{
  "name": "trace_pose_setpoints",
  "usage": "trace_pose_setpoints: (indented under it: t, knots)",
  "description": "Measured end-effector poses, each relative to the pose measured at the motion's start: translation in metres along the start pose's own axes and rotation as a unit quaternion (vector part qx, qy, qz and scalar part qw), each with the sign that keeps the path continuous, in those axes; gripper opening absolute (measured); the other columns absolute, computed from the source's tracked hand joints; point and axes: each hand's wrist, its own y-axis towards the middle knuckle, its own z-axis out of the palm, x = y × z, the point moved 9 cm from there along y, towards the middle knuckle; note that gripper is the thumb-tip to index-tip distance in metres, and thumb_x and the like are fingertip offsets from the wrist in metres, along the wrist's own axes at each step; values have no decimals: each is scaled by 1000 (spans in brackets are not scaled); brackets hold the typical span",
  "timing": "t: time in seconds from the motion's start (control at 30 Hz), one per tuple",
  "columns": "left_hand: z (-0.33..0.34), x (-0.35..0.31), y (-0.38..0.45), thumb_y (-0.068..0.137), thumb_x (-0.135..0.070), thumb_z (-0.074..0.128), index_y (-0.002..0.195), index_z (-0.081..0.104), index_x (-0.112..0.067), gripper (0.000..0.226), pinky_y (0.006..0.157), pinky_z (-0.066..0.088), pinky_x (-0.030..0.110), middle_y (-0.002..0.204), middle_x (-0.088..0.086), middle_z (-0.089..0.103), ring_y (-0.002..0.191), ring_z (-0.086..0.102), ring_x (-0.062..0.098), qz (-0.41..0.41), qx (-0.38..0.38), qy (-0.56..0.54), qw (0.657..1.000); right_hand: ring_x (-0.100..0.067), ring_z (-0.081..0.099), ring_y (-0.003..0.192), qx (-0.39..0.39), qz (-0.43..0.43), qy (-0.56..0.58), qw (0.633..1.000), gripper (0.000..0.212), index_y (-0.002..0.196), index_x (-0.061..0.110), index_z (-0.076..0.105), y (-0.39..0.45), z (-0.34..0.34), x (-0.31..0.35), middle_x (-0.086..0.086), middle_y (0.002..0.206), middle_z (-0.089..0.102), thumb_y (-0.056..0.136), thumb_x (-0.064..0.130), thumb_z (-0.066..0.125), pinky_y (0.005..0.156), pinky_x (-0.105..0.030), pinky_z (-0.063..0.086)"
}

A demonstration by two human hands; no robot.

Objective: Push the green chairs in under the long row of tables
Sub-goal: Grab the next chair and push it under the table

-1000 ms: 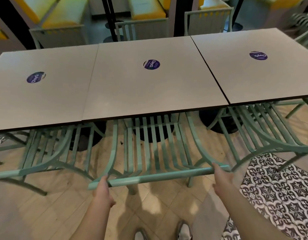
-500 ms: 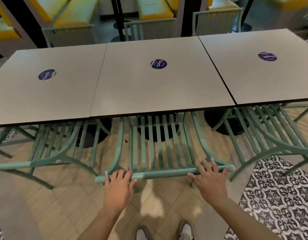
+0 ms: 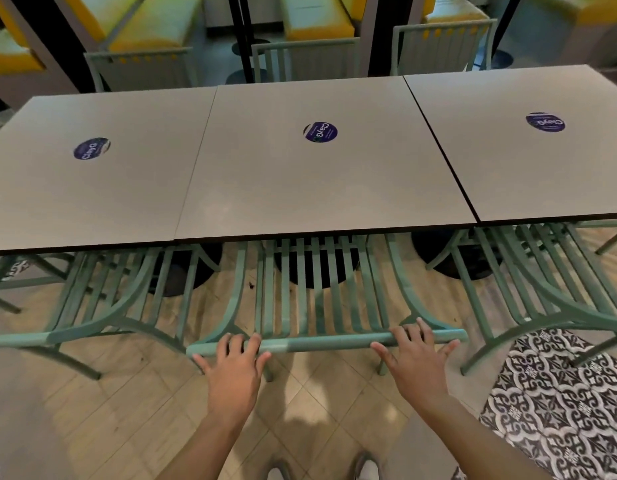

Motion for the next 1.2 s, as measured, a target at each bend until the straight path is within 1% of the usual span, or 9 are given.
trace_pose_setpoints:
  t: [0.27, 0.37, 0.5, 0.57, 0.67, 0.77, 0.9, 1.1, 1.2]
  knots:
    - [-7, -6, 26, 91, -56, 26, 116, 60, -31, 49, 90, 26, 79, 107, -6, 59, 115, 50, 24, 4, -17, -9, 1000, -23, 30, 138, -7, 0, 7, 1000, 79, 120, 31, 59, 24, -8, 1, 8, 122, 56, 82, 76, 7, 101, -79, 8]
    - [-8, -12, 36, 92, -57, 26, 111, 63, -27, 51, 94, 27, 75, 102, -4, 61, 110, 56, 25, 34, -14, 26, 999, -23, 27, 141, 2, -1, -5, 1000, 77, 121, 32, 57, 31, -8, 0, 8, 124, 55, 82, 76, 8, 101, -78, 8]
    - [-1, -17, 45, 96, -58, 16, 111, 61, -24, 59, 109, 24, 67, 100, -4, 60, 101, 59, 22, 93, 3, 59, 994, -32, 30, 141, -3, -25, -64, 998, 68, 117, 23, 58, 32, -3, -2, -5, 127, 57, 89, 69, 16, 104, -75, 13]
    - [-3, -18, 46, 96, -57, 16, 109, 60, -23, 57, 109, 25, 65, 98, -4, 58, 97, 59, 22, 104, -4, 64, 993, -34, 31, 140, -22, -40, -80, 996, 66, 111, 18, 59, 33, -3, 0, -10, 127, 58, 92, 64, 16, 108, -70, 14]
    - [-3, -19, 47, 97, -57, 19, 106, 59, -21, 55, 107, 27, 66, 94, -3, 56, 92, 58, 23, 109, -12, 66, 992, -33, 35, 139, -34, -69, -85, 993, 63, 107, 18, 57, 38, -5, 2, -9, 124, 58, 93, 64, 17, 111, -67, 9]
    - [-2, -19, 48, 97, -57, 19, 106, 59, -21, 54, 108, 27, 65, 94, -3, 55, 91, 56, 23, 112, -13, 69, 991, -31, 43, 132, -48, -90, -81, 992, 60, 103, 20, 55, 40, -8, 0, -5, 115, 59, 92, 66, 18, 112, -64, 14]
    - [-4, -20, 48, 97, -57, 18, 105, 58, -22, 54, 107, 30, 63, 94, -2, 55, 92, 56, 23, 115, -23, 68, 991, -26, 51, 117, -78, -97, -70, 990, 55, 97, 22, 54, 40, -14, 3, 1, 103, 55, 90, 68, 23, 111, -61, 22]
    - [-3, -21, 50, 97, -56, 19, 105, 57, -23, 51, 106, 32, 61, 95, -3, 54, 92, 55, 22, 114, -32, 63, 991, -21, 50, 104, -87, -107, -82, 987, 52, 96, 25, 53, 43, -14, 1, 4, 101, 51, 90, 68, 25, 110, -56, 24]
    - [-4, -23, 51, 97, -56, 20, 103, 56, -23, 49, 103, 36, 57, 95, -3, 54, 91, 54, 23, 120, -33, 67, 990, -20, 50, 93, -89, -112, -89, 986, 51, 94, 24, 52, 45, -13, -2, 5, 94, 48, 91, 67, 25, 110, -55, 25]
